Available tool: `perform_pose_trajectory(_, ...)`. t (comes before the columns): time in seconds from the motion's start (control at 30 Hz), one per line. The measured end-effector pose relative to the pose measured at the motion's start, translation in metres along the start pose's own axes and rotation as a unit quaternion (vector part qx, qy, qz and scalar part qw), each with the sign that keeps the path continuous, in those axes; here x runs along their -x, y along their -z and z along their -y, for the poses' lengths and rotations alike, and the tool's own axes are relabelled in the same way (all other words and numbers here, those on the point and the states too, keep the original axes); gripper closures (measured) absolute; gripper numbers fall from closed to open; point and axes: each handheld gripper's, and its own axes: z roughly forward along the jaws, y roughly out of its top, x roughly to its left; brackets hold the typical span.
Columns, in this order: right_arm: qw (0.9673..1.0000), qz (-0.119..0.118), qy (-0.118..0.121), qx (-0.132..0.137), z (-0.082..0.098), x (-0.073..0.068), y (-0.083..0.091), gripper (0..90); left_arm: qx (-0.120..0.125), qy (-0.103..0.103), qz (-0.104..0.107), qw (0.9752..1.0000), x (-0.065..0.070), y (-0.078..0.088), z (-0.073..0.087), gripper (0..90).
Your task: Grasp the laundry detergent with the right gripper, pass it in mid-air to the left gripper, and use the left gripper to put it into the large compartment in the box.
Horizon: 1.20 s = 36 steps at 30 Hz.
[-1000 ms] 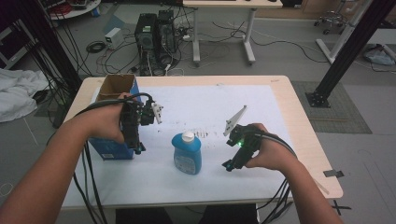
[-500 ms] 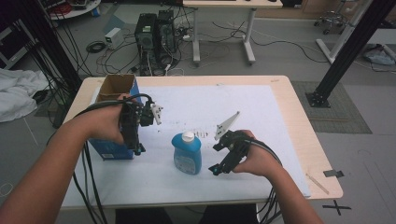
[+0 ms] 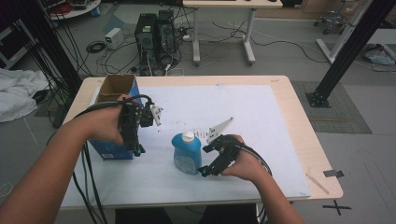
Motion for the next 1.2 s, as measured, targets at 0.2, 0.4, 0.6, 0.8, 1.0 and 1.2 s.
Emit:
perform_pose_trajectory(0.2,0.9998,0.01,0.0,0.015,-0.002,-0.001,-0.009,12.9,0.002,0.001,-0.003,1.0,0.001,0.0,0.001,9.1)
perform_pose_trajectory(0.4,0.9995,0.019,0.0,0.027,-0.001,-0.003,-0.018,12.8,0.002,0.002,-0.002,1.0,0.003,-0.001,0.002,9.1)
perform_pose_trajectory(0.6,0.9988,0.026,-0.001,0.043,-0.004,-0.005,-0.023,12.9,0.001,0.005,-0.003,1.0,0.003,0.0,0.003,9.1)
perform_pose_trajectory(0.8,0.9977,0.036,0.001,0.057,-0.007,-0.007,-0.027,12.9,0.003,0.006,-0.005,1.0,0.004,0.0,0.004,9.1)
perform_pose_trajectory(1.0,0.9962,0.041,0.002,0.077,-0.011,-0.008,-0.029,12.8,0.003,0.007,-0.005,1.0,0.003,-0.001,0.006,9.1)
perform_pose_trajectory(1.2,0.9946,0.048,0.005,0.092,-0.014,-0.01,-0.032,12.9,0.005,0.009,-0.007,0.9999,0.003,0.0,0.007,9.1)
